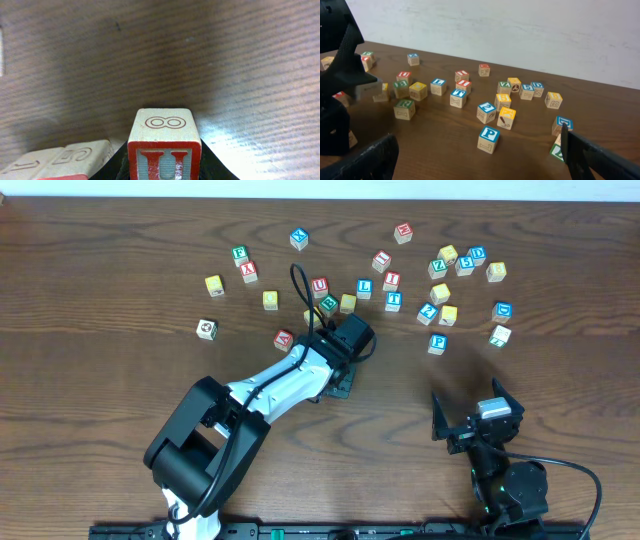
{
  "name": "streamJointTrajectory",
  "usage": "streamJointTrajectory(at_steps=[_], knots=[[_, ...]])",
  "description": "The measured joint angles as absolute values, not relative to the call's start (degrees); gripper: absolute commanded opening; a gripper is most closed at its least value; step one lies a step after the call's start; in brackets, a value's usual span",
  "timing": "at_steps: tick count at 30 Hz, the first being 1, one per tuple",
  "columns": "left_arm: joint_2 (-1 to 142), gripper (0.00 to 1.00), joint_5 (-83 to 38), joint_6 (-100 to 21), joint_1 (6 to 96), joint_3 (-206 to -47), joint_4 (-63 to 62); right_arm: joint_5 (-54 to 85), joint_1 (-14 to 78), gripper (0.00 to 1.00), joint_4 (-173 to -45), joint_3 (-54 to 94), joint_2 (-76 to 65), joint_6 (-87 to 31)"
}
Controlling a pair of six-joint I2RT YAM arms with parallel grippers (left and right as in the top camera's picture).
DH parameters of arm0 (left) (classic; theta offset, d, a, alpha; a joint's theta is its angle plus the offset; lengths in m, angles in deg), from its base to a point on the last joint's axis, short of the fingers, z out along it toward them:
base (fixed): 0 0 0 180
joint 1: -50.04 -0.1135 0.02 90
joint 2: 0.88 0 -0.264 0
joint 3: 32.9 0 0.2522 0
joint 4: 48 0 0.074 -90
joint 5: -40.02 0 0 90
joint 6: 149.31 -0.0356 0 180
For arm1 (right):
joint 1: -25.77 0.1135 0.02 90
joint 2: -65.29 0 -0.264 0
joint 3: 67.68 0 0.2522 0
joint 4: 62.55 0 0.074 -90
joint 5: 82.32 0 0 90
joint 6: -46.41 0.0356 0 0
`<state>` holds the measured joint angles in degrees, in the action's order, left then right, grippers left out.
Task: Spell out NEURIPS
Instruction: 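Lower the U block beside the E block, adjusting its position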
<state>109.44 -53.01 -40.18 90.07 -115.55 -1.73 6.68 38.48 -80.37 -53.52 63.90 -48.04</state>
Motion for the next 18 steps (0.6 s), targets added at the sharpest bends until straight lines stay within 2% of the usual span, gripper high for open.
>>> streamJointTrajectory(at_steps=[18], knots=[[109.44,0.11,-50.06,-34.49,90.07,-115.55,0.9,6.68,38.48,0.99,-80.37,-53.52,63.9,-48.04]])
